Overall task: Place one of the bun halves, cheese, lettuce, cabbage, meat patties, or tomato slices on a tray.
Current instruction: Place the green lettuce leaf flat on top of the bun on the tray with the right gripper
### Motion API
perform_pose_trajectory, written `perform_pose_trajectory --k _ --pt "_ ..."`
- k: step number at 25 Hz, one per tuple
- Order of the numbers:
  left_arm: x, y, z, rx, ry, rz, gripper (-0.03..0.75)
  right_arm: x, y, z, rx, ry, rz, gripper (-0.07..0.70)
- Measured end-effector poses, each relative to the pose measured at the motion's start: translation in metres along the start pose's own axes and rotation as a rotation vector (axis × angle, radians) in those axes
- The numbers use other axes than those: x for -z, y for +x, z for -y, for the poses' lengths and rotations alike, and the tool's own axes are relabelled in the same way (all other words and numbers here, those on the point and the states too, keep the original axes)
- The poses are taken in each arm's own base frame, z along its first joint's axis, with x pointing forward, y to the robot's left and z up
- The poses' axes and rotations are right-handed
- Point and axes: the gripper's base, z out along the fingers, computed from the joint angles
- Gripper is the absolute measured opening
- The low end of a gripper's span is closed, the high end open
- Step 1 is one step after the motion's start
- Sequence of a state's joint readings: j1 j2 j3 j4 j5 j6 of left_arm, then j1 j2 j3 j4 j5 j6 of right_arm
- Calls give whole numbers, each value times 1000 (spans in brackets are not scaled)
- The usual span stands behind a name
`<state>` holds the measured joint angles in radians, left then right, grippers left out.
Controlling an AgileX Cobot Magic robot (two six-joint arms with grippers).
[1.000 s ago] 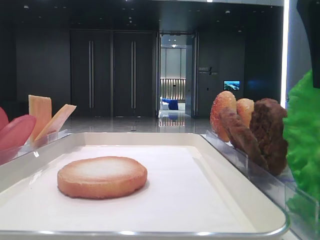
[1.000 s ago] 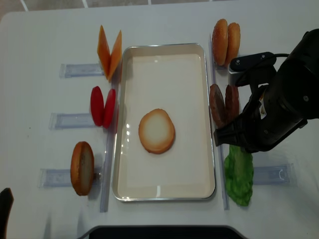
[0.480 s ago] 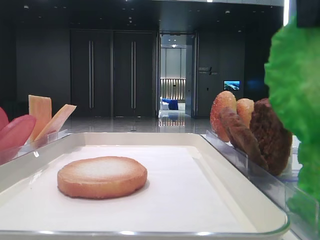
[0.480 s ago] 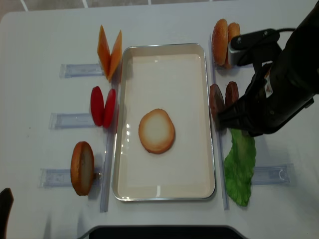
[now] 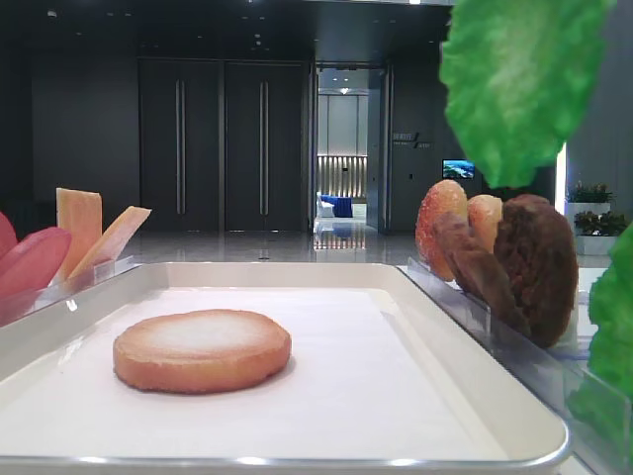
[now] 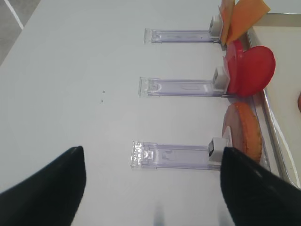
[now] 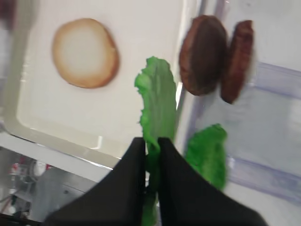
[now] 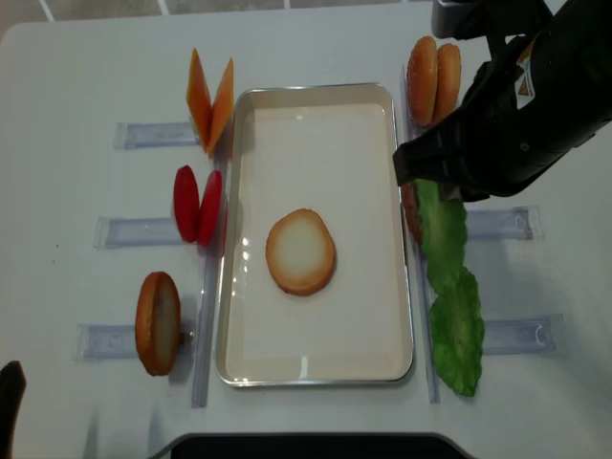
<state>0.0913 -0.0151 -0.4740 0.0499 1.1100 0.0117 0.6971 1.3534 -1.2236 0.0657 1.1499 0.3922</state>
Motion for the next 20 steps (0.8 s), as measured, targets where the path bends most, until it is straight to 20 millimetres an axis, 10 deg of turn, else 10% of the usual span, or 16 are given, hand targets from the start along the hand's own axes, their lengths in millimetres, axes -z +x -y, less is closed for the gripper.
perform_pose_trajectory --k 20 --pt "0 0 0 0 0 0 695 -28 -27 -53 19 -434 150 41"
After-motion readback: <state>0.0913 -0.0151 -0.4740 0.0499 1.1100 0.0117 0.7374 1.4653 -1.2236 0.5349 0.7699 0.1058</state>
